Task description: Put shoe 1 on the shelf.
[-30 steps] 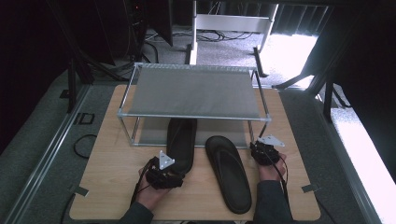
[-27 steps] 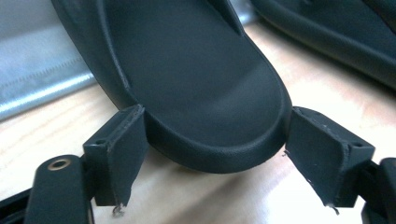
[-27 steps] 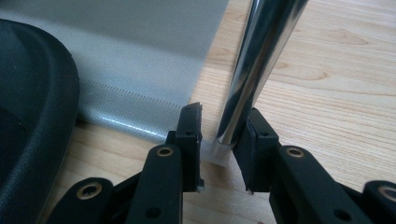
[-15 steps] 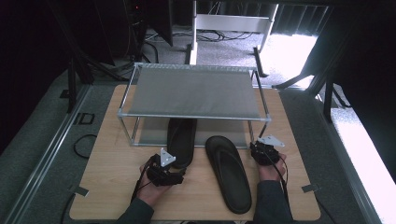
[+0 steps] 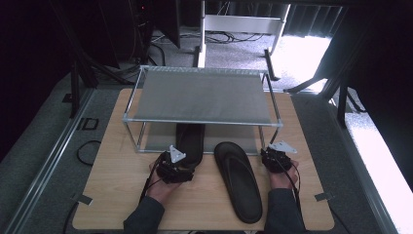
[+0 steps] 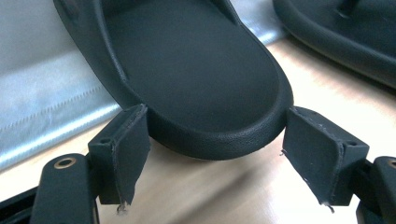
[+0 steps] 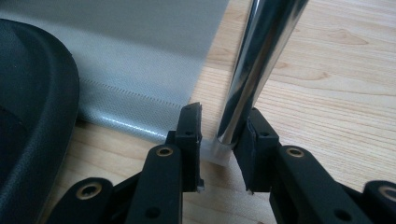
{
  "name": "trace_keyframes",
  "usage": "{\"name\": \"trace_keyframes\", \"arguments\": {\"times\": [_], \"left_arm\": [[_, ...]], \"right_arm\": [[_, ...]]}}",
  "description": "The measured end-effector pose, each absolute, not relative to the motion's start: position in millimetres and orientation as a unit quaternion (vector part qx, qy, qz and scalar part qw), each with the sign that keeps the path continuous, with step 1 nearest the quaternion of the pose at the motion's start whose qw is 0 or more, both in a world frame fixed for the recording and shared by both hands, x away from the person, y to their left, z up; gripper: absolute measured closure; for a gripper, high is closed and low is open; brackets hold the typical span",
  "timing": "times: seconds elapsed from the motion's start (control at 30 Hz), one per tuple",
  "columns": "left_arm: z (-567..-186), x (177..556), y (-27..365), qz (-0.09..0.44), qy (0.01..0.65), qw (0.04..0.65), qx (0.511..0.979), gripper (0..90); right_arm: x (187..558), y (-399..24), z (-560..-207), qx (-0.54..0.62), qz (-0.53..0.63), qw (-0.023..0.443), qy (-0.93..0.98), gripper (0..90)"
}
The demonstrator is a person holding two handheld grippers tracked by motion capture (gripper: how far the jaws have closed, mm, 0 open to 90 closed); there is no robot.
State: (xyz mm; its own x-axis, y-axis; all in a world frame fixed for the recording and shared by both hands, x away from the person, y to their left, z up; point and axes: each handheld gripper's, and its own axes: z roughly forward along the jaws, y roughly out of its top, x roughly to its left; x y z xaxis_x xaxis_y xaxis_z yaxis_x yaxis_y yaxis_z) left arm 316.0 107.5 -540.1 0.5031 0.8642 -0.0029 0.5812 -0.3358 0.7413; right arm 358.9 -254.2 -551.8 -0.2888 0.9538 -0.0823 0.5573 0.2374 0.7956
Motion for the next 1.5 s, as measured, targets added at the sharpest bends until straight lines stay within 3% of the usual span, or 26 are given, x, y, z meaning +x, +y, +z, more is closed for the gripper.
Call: {"name": "trace_keyframes", "arguments": {"times": [0.53,0.8,0.9,1.5], "left_arm": [[-545,359,110,0.192,0.471,0.366,0.779,23.7],[-550,362,116,0.181,0.48,0.384,0.768,23.2],[-557,362,120,0.176,0.477,0.379,0.773,19.3],[-560,361,115,0.207,0.463,0.354,0.786,18.9]], "right_arm": [[359,-254,-552,0.519,0.336,0.295,0.729,72.4],[359,-254,-552,0.519,0.336,0.295,0.729,72.6],[359,-255,-552,0.519,0.336,0.295,0.729,72.6],[352,-257,-548,0.52,0.342,0.292,0.726,70.7]]}}
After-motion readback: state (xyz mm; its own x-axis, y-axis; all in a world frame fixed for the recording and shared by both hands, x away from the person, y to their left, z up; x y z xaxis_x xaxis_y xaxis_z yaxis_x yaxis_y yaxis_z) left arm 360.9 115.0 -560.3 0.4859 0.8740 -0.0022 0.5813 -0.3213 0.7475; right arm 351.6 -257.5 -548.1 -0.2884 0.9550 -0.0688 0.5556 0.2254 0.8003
